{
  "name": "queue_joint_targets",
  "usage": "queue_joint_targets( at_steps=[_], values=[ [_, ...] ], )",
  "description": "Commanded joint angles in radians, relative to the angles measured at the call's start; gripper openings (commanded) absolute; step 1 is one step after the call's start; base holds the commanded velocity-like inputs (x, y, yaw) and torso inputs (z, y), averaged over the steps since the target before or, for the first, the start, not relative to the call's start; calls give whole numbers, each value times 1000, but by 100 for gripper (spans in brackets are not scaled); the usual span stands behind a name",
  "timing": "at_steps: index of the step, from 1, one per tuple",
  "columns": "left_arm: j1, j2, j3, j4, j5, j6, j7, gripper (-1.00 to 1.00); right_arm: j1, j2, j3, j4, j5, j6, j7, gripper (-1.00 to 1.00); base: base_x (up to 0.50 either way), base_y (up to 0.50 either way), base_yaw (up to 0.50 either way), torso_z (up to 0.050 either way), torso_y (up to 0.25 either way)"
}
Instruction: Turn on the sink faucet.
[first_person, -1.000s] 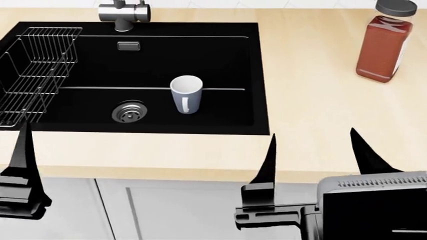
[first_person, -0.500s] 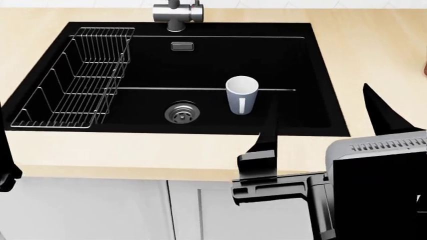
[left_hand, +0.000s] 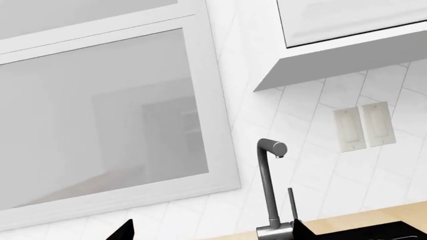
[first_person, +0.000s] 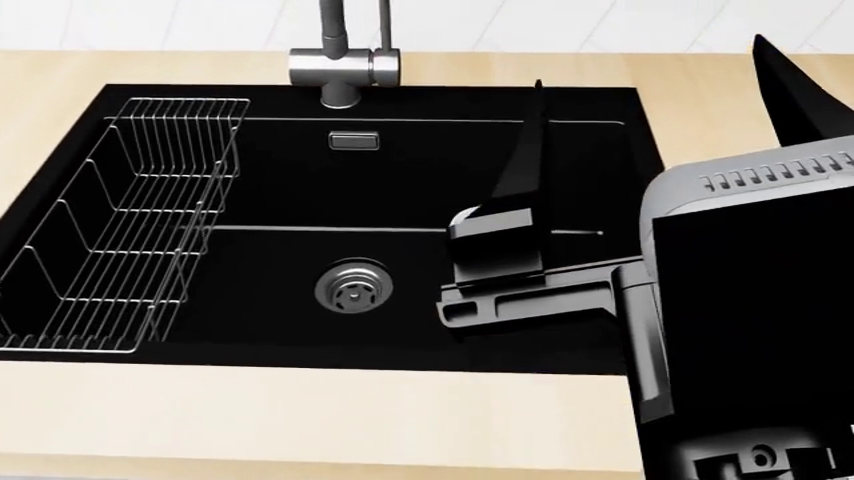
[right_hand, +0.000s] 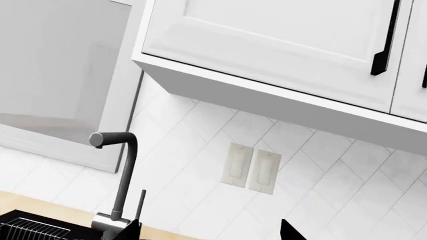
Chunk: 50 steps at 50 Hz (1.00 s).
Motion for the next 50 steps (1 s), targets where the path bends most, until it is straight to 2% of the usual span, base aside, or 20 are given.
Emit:
queue_joint_targets(
  at_steps=[1,10,24,25,28,42,45,50],
  values=[
    [-38,-29,-23,-13,-70,-24,-35,100,53,24,-53,12,68,3,70,100,500,121,0,50,68],
    [-50,-44,-60,-8,-118,-48,-52,100,50,36,-68,21,70,-27,79,100,500,128,0,50,66],
    [-24,-67,-29,-19,-128,-9,-81,100,31,58,-64,30,63,-79,73,100,500,129,0,50,67],
    [-6,-57,-42,-23,-127,-8,-90,100,7,60,-125,41,-19,-107,28,100,500,82,0,0,0],
    [2,-60,-45,-25,-130,2,-92,100,11,62,-144,47,-38,-119,20,100,500,79,0,0,0],
    [-3,-77,-47,-34,-157,11,-121,100,-10,81,-146,53,-37,-157,29,100,500,83,0,0,0],
    [6,-83,-32,-41,-147,23,-129,100,-62,73,-129,84,-49,-186,25,100,333,70,0,0,0],
    [24,-89,-12,-52,-133,41,-139,100,-107,70,-148,181,-110,-265,-67,100,0,0,0,0,0]
  ],
)
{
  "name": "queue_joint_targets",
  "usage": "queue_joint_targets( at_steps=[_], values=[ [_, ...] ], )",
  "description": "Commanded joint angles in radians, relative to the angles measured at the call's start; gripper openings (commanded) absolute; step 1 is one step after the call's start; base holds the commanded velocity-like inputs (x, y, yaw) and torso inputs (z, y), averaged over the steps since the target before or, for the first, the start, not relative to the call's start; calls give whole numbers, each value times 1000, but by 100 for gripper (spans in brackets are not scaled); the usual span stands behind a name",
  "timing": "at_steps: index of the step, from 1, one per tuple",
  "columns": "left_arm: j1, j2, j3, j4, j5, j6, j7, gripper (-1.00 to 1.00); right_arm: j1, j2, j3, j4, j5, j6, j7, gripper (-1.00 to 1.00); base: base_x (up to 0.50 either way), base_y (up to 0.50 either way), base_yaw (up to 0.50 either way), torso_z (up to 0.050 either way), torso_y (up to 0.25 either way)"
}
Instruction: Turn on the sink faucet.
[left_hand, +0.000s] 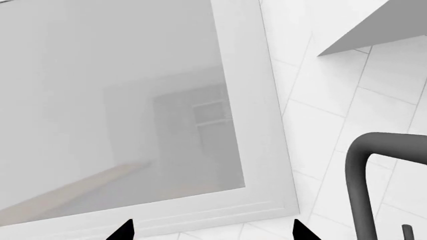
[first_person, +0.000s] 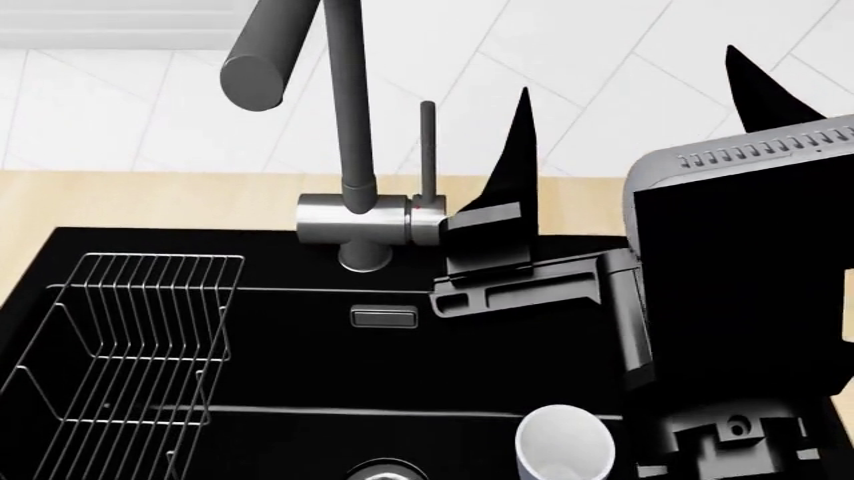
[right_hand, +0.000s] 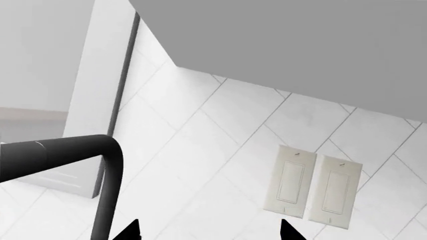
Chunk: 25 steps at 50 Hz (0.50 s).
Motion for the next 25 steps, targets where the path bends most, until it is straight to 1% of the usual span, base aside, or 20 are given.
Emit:
queue_joint_targets(
  at_steps=[1,5,19,22,25],
  values=[
    [21,-15,32,-17,9,26,-25,100,-70,0,-38,126,-104,-116,-101,100,0,0,0,0,0],
    [34,-23,50,-25,19,41,-26,100,-57,-21,-96,215,-173,-168,-162,100,0,0,0,0,0],
    [71,-40,56,-33,22,78,-27,100,-19,-88,-245,364,-281,-236,-232,100,0,0,0,0,0],
    [81,-58,88,-34,50,101,-27,100,9,-98,-255,374,-281,-226,-230,100,0,0,0,0,0],
    [84,-56,82,-40,44,107,-25,100,47,-117,-275,375,-274,-200,-219,100,0,0,0,0,0]
  ],
)
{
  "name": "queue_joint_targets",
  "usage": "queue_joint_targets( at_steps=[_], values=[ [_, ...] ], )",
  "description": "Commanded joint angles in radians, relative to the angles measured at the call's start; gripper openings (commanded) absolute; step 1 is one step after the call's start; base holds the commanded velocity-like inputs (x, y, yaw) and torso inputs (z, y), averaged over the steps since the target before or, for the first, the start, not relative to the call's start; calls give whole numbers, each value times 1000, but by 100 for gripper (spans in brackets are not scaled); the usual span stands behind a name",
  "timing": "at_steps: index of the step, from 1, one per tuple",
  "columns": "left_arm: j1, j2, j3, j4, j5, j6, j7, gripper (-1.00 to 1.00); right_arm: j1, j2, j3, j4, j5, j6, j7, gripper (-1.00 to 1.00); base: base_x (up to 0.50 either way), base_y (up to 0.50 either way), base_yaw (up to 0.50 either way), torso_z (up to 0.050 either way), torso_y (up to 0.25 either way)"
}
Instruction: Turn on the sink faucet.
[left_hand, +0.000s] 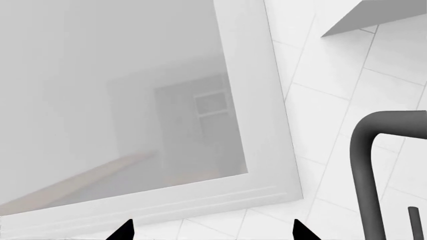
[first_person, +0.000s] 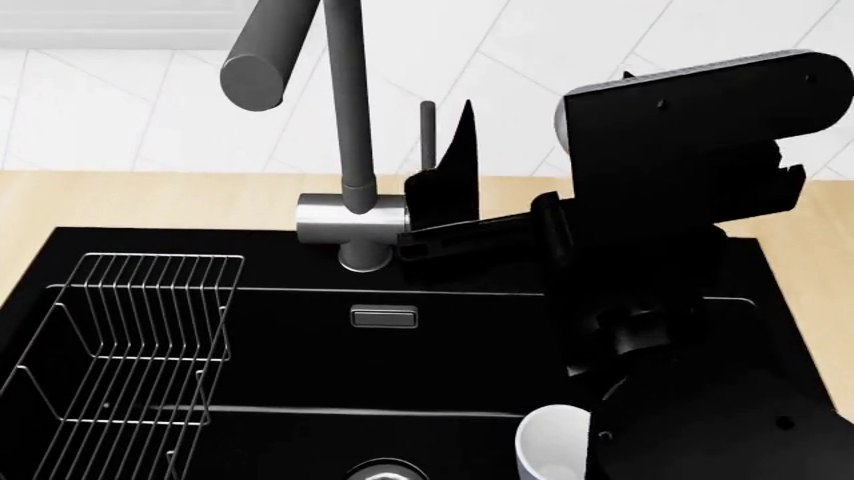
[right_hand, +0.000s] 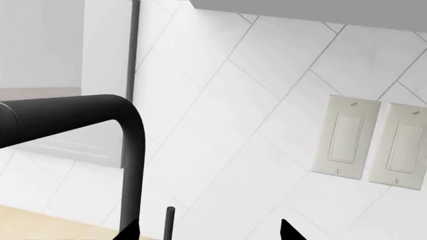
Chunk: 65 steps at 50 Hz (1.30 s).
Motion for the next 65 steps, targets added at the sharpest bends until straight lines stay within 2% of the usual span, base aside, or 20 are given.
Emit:
queue_joint_targets(
  at_steps=[1,16,27,46,53,65],
  values=[
    [26,-19,23,-10,15,38,0,100,68,-50,-81,73,-40,-2,-24,100,0,0,0,0,0],
    [40,-30,-1,-11,-10,46,-4,100,116,-83,-152,135,-74,-15,-46,100,0,0,0,0,0],
    [50,-45,24,-12,-3,65,-5,100,136,-91,-208,215,-126,-53,-80,100,0,0,0,2,-19],
    [42,-38,-15,-4,-66,48,-28,100,160,-94,-229,266,-139,-58,-88,100,0,0,0,10,-88],
    [63,-58,25,-1,-27,88,-21,100,176,-102,-247,313,-152,-64,-99,100,0,0,0,1,-14],
    [61,-57,3,0,-63,82,-37,100,168,-97,-247,343,-164,-92,-107,100,0,0,0,15,-138]
  ],
)
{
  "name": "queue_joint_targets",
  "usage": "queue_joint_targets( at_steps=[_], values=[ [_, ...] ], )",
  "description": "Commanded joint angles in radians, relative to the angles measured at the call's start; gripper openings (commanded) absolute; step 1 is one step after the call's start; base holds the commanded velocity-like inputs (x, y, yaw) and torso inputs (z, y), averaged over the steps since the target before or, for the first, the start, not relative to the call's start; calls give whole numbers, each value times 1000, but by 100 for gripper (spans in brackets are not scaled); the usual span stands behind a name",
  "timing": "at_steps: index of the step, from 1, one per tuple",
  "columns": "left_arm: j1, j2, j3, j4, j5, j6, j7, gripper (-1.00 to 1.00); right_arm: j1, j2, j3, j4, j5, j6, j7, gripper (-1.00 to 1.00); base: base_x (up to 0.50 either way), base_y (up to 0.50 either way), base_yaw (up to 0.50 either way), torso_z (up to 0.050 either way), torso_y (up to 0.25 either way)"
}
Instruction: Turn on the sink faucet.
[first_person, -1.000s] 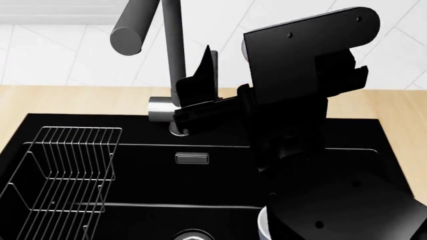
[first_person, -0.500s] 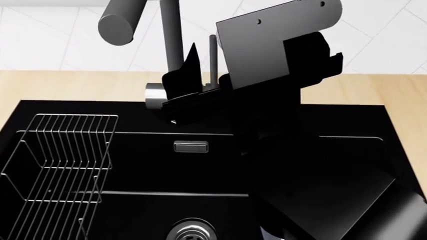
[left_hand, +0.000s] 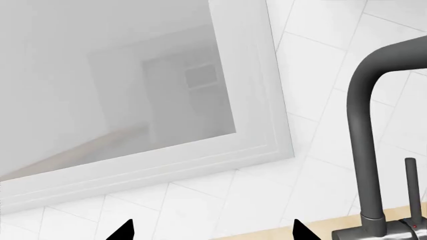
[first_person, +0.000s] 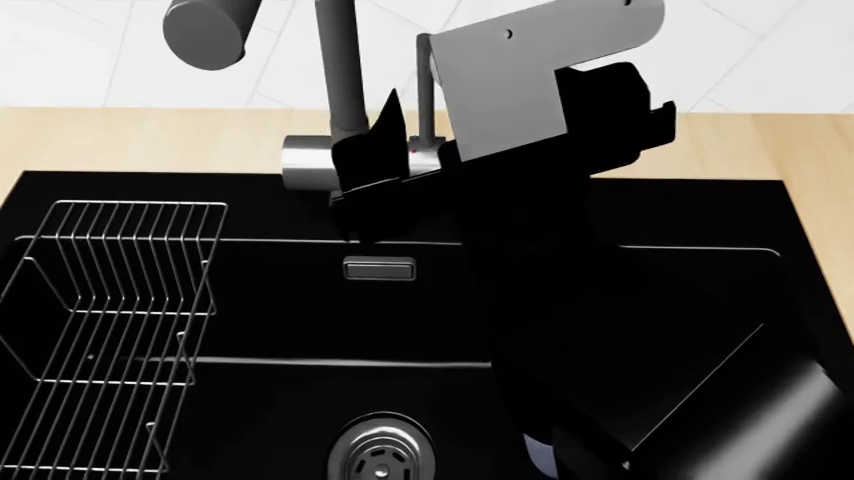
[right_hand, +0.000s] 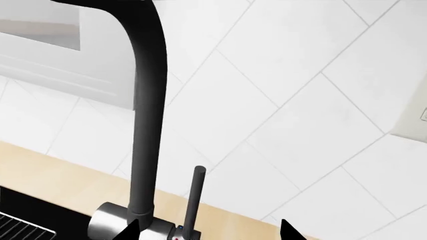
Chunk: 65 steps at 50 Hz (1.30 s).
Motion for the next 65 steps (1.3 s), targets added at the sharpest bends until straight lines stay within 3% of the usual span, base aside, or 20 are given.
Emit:
queue_joint_targets(
  at_steps=[1,26,65],
  values=[
    [-3,-1,-1,1,-18,4,-13,100,4,0,-14,43,-19,-23,-13,100,0,0,0,0,0],
    [37,-42,21,1,2,56,-4,100,78,-47,-90,253,-94,-105,-90,100,0,0,0,9,-12],
    [56,-65,-19,16,-76,73,-35,100,140,-80,-111,374,-121,-174,-132,100,0,0,0,15,-62]
  ],
)
